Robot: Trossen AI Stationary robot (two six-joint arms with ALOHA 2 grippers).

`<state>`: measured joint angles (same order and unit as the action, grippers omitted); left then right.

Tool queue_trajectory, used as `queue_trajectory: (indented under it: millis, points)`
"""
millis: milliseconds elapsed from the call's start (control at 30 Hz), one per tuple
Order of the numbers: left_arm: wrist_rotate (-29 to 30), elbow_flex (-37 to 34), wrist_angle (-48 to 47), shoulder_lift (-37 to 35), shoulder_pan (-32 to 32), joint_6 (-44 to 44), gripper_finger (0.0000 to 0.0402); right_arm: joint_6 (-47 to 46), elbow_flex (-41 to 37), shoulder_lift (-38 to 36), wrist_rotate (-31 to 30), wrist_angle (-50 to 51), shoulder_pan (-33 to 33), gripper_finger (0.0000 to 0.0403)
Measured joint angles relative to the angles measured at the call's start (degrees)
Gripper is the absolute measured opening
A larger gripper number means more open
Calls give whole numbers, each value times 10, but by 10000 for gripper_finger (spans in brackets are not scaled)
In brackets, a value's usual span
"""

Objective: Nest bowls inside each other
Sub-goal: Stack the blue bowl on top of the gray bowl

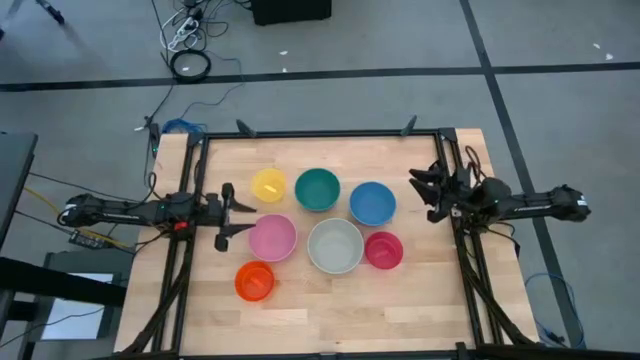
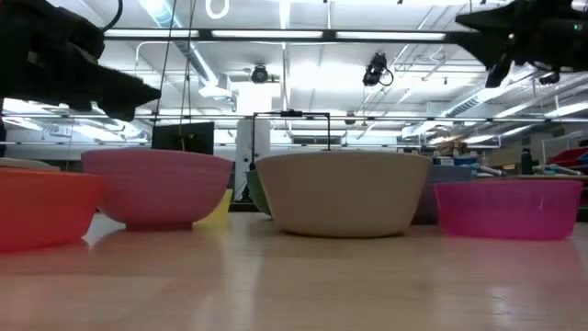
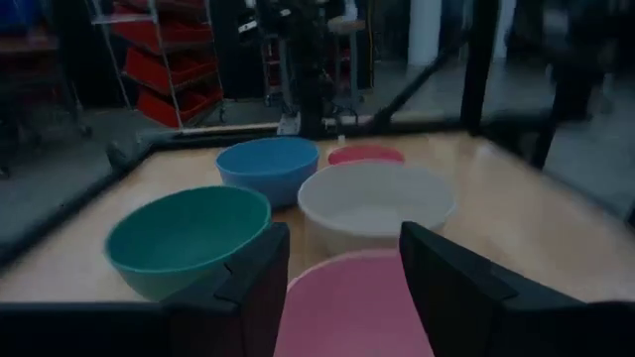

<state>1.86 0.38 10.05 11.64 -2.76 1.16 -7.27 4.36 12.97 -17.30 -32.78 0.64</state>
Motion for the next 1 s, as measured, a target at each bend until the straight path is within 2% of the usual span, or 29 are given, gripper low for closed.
queue_trajectory:
  millis: [133,267,367,467,633,700,800,1000]
  points:
    - [38,12,132,10,1,84,203,14,118,49,-4,165,0,132]
    - [45,29,217,13,1,79,203,-7,257,141,-43,324,0,132]
    - [45,30,264,13,1,67,203,0,332,204,-51,371,0,132]
    - [45,30,306,13,1,71,203,17,383,249,-50,366,1,132]
    - [41,31,332,13,1,68,202,17,434,304,-50,279,1,132]
    - [43,31,333,13,1,68,202,5,441,319,-50,220,1,132]
    - [84,31,340,13,1,67,202,-34,444,330,-47,163,2,132]
    - [99,31,338,15,1,85,202,-96,444,331,-61,140,2,132]
